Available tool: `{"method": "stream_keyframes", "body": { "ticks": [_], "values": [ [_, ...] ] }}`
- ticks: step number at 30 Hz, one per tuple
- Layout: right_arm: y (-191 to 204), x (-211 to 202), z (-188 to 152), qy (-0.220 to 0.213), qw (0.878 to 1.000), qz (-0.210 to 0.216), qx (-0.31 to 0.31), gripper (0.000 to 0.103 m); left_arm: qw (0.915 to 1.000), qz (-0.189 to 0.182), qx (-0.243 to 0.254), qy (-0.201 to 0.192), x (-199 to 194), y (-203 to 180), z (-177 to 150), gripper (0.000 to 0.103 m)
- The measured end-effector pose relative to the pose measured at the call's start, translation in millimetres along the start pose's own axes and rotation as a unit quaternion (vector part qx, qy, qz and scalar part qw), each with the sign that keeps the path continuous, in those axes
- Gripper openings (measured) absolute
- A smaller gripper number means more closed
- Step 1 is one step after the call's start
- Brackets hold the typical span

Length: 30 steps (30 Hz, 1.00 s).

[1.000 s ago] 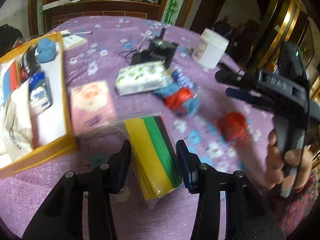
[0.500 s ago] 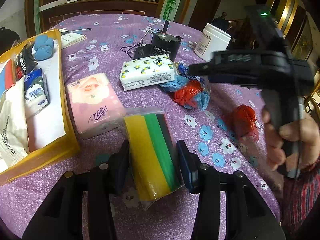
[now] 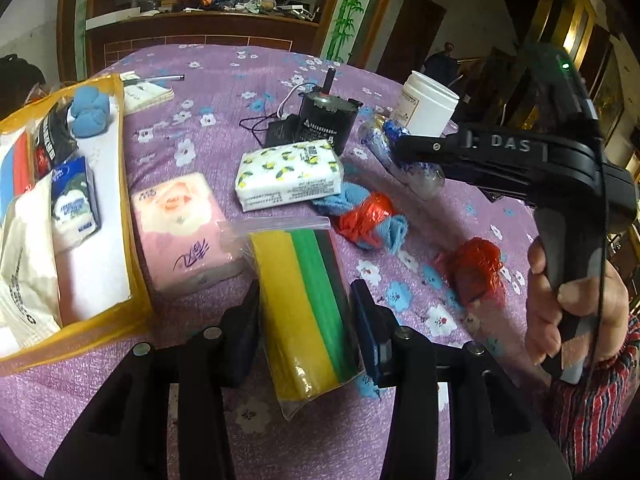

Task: Organize soft objects
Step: 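Grasp the blue-and-white printed bag with the right gripper while the left holds the sponge pack, then carry the striped sponge pack and blue-and-white bag over the white box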

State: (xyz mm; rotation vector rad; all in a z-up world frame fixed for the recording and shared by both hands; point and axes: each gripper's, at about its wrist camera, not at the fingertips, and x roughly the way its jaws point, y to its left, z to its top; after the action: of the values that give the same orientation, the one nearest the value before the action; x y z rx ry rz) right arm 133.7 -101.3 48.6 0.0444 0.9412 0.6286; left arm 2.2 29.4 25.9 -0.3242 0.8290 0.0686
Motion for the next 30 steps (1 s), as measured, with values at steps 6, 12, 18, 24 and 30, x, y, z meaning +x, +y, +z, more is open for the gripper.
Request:
{"method": "stream_keyframes", "body": {
  "ticks": [6, 12, 18, 24, 30],
  "values": [
    [16.0, -3.8, -2.9, -0.007, 1.0, 0.013, -0.019, 0.047, 0.9999, 0.005, 0.012, -0.005, -0.7, -8.7, 0.1, 0.04],
    [26.2, -0.3, -6.3, -0.007, 0.999, 0.021, -0.035, 0.047, 0.9998, 0.005, 0.012, -0.017, -10.4, -7.3, 2.7, 0.04],
    [30.1, 8.3, -9.3, 0.002, 0.999, 0.022, -0.044, 0.047, 0.9993, 0.006, -0.002, -0.036, -21.0, 6.0, 7.0, 0.04],
    [39.8, 8.7, -12.7, -0.001, 0.998, 0.027, -0.06, 0.047, 0.9985, 0.008, -0.013, -0.053, -31.1, 19.5, 13.7, 0.04],
    [47.2, 7.1, -15.5, -0.003, 0.997, 0.037, -0.071, 0.047, 0.9969, 0.014, -0.028, -0.072, -43.7, 31.8, 21.8, 0.04]
  ]
}}
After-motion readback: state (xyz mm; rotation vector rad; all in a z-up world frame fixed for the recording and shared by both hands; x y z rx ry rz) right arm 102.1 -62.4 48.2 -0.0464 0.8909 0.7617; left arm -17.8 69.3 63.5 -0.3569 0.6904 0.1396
